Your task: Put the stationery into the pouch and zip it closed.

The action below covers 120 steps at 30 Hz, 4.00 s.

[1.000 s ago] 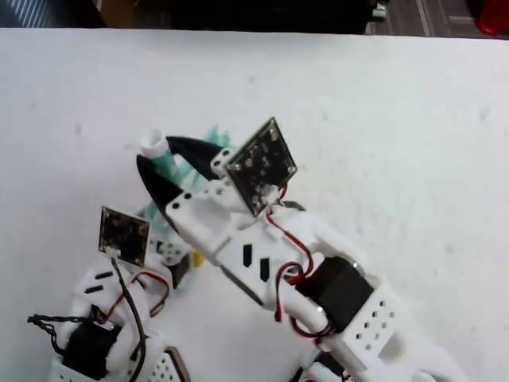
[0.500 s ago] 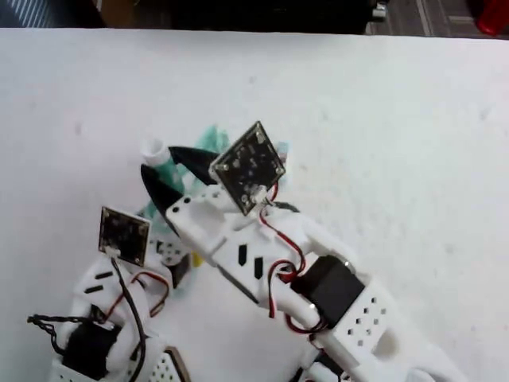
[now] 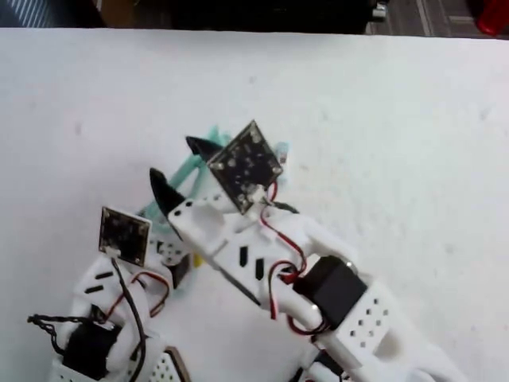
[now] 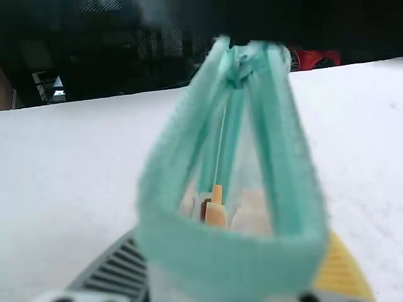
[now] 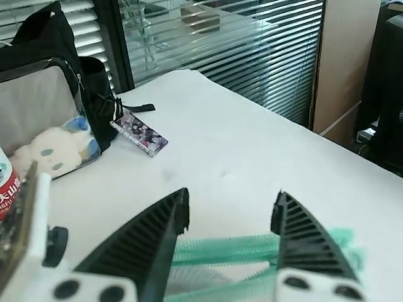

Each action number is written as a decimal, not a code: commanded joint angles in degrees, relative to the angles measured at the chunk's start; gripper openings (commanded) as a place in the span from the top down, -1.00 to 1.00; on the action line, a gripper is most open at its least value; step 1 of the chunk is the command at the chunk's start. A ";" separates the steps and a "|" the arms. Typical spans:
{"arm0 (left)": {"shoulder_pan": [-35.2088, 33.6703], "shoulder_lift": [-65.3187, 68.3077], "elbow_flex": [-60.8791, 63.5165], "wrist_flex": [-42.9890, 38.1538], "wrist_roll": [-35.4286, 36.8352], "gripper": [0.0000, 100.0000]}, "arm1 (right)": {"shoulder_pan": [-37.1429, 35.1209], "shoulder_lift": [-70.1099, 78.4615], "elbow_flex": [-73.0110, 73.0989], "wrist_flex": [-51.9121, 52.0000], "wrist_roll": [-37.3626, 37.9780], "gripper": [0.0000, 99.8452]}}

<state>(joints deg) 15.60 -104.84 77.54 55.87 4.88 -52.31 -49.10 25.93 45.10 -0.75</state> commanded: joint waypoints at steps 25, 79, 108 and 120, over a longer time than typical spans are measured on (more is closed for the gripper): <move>-9.19 0.40 2.11 -9.32 0.26 0.75 | 34.59 22.64 -6.51 2.33 4.48 0.62; -1.98 0.40 1.76 -5.54 0.62 0.58 | 34.42 60.88 -6.24 -6.46 4.40 0.78; -1.89 0.40 1.76 -5.54 0.53 0.58 | 36.44 51.12 -11.43 9.01 4.40 0.96; 0.22 0.40 1.93 -5.45 0.35 0.58 | 44.18 40.75 -11.43 12.09 5.54 0.96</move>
<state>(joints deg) 12.97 -104.84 80.35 50.07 4.88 -8.88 -5.05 16.35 56.53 3.03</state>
